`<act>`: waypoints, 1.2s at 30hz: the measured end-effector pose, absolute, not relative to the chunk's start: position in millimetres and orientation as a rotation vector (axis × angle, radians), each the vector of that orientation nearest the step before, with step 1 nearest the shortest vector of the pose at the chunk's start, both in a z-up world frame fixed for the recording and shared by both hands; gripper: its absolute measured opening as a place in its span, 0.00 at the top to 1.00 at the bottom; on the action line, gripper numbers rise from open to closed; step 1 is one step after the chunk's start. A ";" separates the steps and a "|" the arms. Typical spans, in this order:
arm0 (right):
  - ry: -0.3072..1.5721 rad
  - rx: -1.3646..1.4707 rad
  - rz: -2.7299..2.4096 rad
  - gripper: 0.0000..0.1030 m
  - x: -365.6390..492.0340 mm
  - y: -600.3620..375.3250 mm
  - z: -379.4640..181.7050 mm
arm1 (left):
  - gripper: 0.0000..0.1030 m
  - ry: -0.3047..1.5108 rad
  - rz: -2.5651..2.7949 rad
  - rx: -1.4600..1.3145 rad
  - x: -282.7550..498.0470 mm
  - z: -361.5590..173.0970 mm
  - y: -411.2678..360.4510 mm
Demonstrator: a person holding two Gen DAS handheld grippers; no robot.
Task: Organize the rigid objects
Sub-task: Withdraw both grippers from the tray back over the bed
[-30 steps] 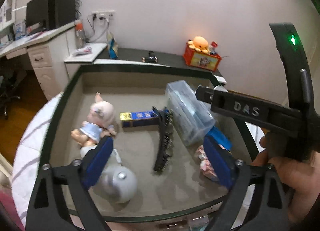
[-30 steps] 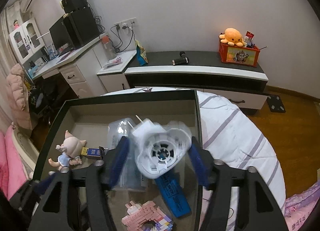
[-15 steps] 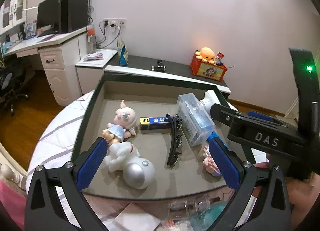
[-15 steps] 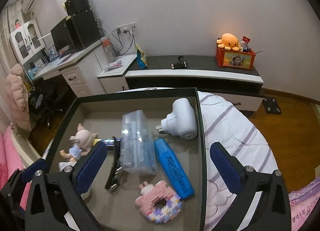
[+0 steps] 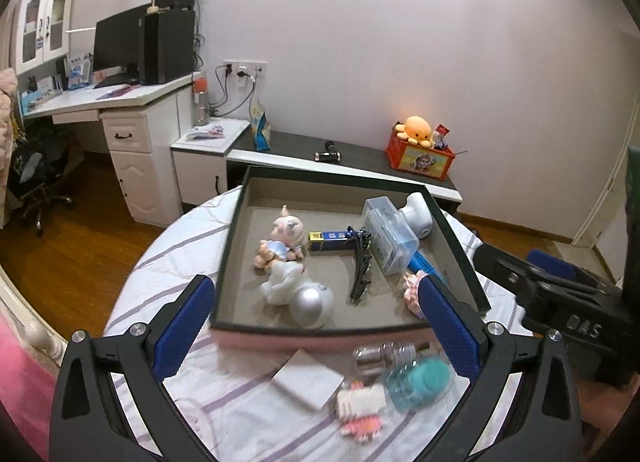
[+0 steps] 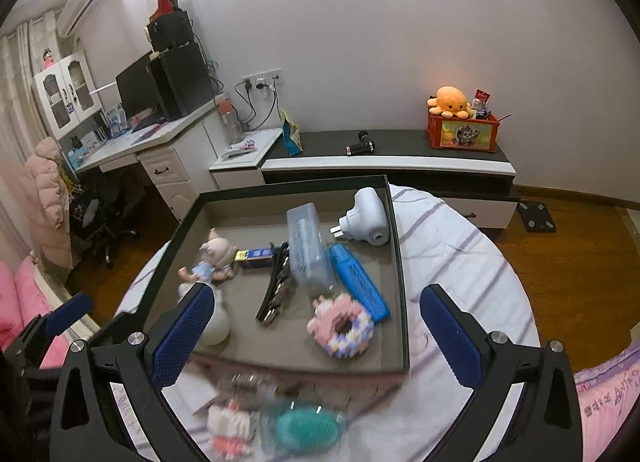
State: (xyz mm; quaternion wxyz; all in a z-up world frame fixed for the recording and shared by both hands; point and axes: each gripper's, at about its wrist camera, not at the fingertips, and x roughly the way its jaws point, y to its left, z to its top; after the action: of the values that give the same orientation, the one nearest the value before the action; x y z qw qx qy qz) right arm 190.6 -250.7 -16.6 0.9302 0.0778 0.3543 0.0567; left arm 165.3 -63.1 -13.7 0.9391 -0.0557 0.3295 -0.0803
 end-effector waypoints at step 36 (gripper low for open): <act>0.661 0.154 0.214 0.00 12.7 -211.5 -23.7 | 0.00 0.630 -0.128 -0.081 35.0 0.3 -27.1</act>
State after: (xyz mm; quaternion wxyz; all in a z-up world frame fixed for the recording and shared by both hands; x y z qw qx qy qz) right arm 12.7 -211.5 -23.7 0.9374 0.0755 0.3235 0.1049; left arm 35.0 -27.1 0.3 0.9480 -0.0399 0.3095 -0.0627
